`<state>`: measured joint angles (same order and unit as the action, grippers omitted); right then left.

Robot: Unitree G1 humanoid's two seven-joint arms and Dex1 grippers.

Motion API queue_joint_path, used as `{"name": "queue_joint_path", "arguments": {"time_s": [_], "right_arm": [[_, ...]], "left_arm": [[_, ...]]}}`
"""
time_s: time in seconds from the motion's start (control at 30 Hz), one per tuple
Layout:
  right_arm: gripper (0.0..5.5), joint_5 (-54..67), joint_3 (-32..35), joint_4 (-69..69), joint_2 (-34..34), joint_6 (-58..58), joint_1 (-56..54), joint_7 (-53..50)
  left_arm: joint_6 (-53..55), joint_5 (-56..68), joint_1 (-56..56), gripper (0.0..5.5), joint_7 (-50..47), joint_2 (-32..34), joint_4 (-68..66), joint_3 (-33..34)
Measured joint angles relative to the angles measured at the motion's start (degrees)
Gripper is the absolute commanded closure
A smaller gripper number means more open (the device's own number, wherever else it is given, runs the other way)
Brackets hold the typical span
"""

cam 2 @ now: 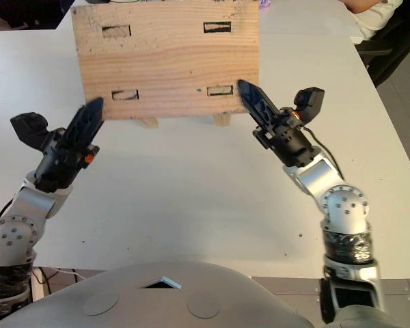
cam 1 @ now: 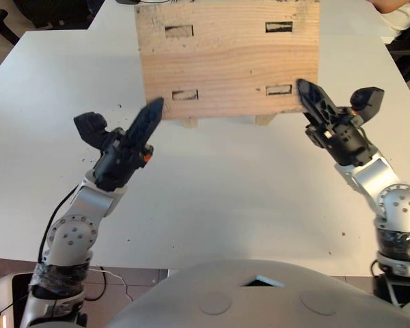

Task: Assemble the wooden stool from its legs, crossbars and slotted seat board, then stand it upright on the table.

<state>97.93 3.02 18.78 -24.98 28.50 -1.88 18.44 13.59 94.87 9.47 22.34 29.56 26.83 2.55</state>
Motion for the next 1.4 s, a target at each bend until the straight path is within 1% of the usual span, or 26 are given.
{"name": "queue_joint_path", "arguments": {"time_s": [0.2, 0.3, 0.4, 0.47, 0.53, 0.6, 0.7, 0.77, 0.9, 0.93, 0.97, 1.03, 1.07, 1.13, 1.27, 1.33, 1.4], "right_arm": [[4.14, 5.0, -1.8, 6.0, 12.4, -7.7, -4.6, -27.7], [4.2, 8.0, -2.2, 8.0, 17.5, -13.2, -8.8, -44.2], [4.2, 8.8, -2.3, 9.4, 22.1, -18.3, -12.2, -58.3], [4.2, 7.7, -2.1, 10.5, 25.8, -21.8, -15.4, -68.3], [4.2, 6.4, -1.4, 10.9, 27.6, -22.7, -18.7, -72.7], [4.2, 5.0, -0.9, 10.0, 28.7, -22.8, -19.7, -74.8], [4.2, 4.1, -0.3, 8.2, 29.3, -22.2, -20.4, -74.4], [4.2, 3.1, 0.2, 6.9, 29.3, -21.3, -20.5, -73.4], [4.2, 2.0, 0.5, 5.8, 29.4, -18.7, -18.3, -69.1], [3.83, 1.6, 0.5, 5.7, 29.4, -17.9, -17.7, -68.2], [3.78, 1.1, 0.5, 5.7, 29.3, -17.3, -17.4, -67.4], [3.52, -1.0, 1.5, 5.0, 29.1, -17.1, -17.1, -66.2], [3.39, -3.5, 3.6, 3.7, 27.9, -17.5, -16.3, -65.7], [3.03, -5.0, 5.8, 2.2, 26.9, -17.7, -14.6, -65.1], [2.42, -7.2, 7.6, 2.4, 26.7, -17.5, -16.3, -62.9], [2.42, -8.9, 9.0, 2.1, 25.8, -17.4, -17.0, -62.5], [2.42, -13.5, 10.9, -2.0, 21.9, -16.6, -18.1, -60.8]], "left_arm": [[-5.6, 7.3, -10.1, 4.15, -27.0, -9.2, 1.8, -0.4], [-9.5, 8.9, -15.5, 4.19, -42.8, -14.9, 2.6, -0.4], [-14.0, 8.2, -19.8, 4.19, -56.4, -20.0, 3.1, 0.1], [-17.1, 5.7, -23.6, 4.19, -66.5, -23.9, 4.2, 1.4], [-18.1, 3.1, -26.4, 4.19, -71.0, -26.0, 5.1, 2.5], [-18.2, 0.6, -27.1, 4.19, -73.1, -28.1, 5.0, 2.8], [-17.9, -3.2, -27.1, 4.19, -73.4, -30.8, 5.2, 2.8], [-16.9, -5.3, -26.4, 4.19, -72.2, -32.5, 5.3, 2.8], [-14.4, -6.8, -23.5, 4.19, -68.1, -33.5, 5.1, 2.6], [-14.0, -7.0, -22.9, 4.19, -67.1, -33.4, 5.0, 2.6], [-13.5, -7.1, -22.4, 3.83, -66.4, -33.3, 5.0, 2.6], [-13.0, -8.0, -21.8, 3.66, -64.5, -33.2, 5.0, 2.9], [-13.7, -8.7, -20.9, 3.51, -62.6, -33.2, 5.1, 5.0], [-14.9, -9.1, -20.0, 3.15, -61.2, -33.3, 5.1, 7.2], [-15.0, -10.3, -20.1, 2.51, -60.0, -33.3, 5.1, 8.6], [-14.8, -10.9, -20.0, 2.51, -60.0, -33.3, 5.1, 8.9], [-12.9, -11.6, -19.9, 2.51, -59.2, -31.2, 5.1, 10.4]]}}
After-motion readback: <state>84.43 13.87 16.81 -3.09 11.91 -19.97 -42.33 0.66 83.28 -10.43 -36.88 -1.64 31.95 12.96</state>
